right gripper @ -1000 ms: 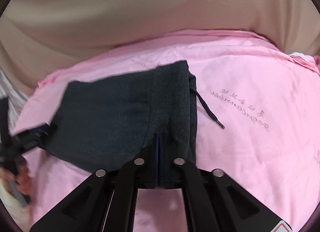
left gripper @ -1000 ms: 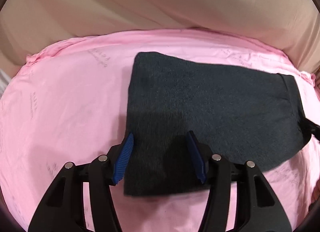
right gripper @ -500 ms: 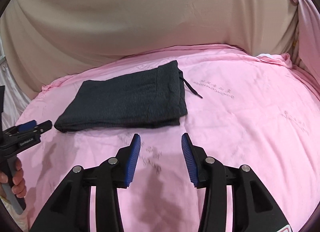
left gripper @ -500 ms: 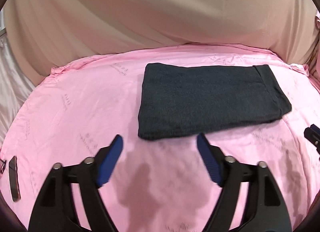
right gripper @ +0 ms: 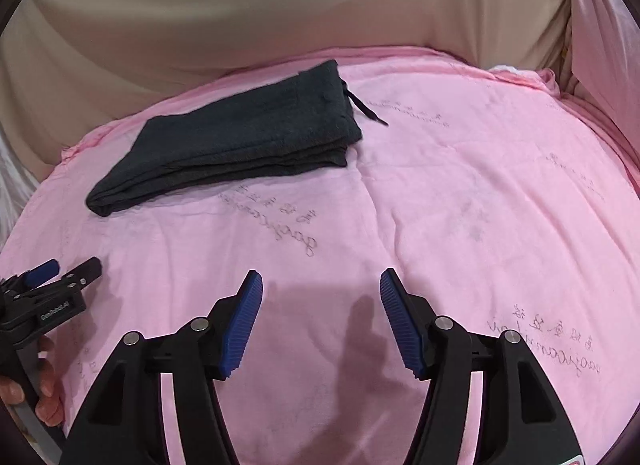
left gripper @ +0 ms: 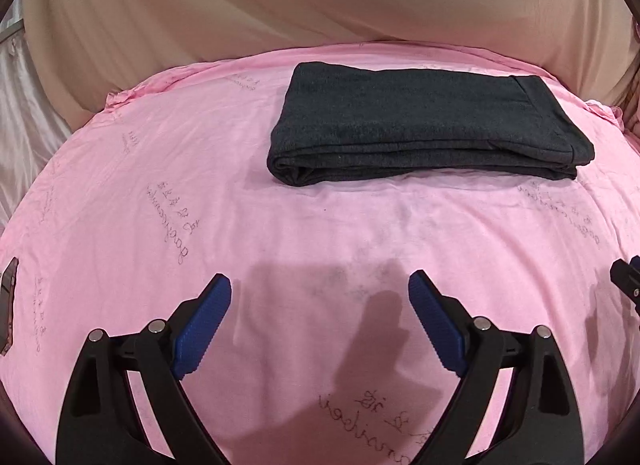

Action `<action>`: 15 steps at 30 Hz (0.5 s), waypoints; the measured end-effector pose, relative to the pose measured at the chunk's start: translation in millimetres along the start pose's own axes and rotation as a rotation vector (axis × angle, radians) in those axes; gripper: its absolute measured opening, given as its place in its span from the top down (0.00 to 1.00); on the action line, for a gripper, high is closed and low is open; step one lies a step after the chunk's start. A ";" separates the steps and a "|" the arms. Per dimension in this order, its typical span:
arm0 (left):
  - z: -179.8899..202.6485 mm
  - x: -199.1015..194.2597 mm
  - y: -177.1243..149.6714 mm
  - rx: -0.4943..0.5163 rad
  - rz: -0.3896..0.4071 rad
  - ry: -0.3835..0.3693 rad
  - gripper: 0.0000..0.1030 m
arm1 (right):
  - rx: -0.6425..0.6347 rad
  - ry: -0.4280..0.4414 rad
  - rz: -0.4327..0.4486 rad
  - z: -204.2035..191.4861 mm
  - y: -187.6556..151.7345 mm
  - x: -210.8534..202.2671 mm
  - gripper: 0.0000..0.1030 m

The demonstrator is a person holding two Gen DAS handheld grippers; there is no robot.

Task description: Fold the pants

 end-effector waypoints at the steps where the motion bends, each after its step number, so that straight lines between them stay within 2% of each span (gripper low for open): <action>1: -0.7 -1.9 0.1 -0.006 0.010 -0.005 0.15 | 0.008 0.002 -0.009 1.3 -0.7 2.3 0.42; 6: -6.0 -8.6 1.1 -0.040 0.044 -0.019 0.15 | -0.008 -0.024 -0.019 0.8 -3.3 6.4 0.42; 15: -8.4 -9.8 2.0 -0.045 0.049 0.004 0.15 | -0.048 -0.063 0.000 -3.2 -4.9 4.0 0.41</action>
Point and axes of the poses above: each gripper's, at about its wrist camera, not at the fingertips, and x roughly the way its jaws point, z to its right, y to its top, the point moved 9 cm from there along x, roughly the way its jaws point, and after that the axes turned 9 degrees about x, right-handed, at the moved point
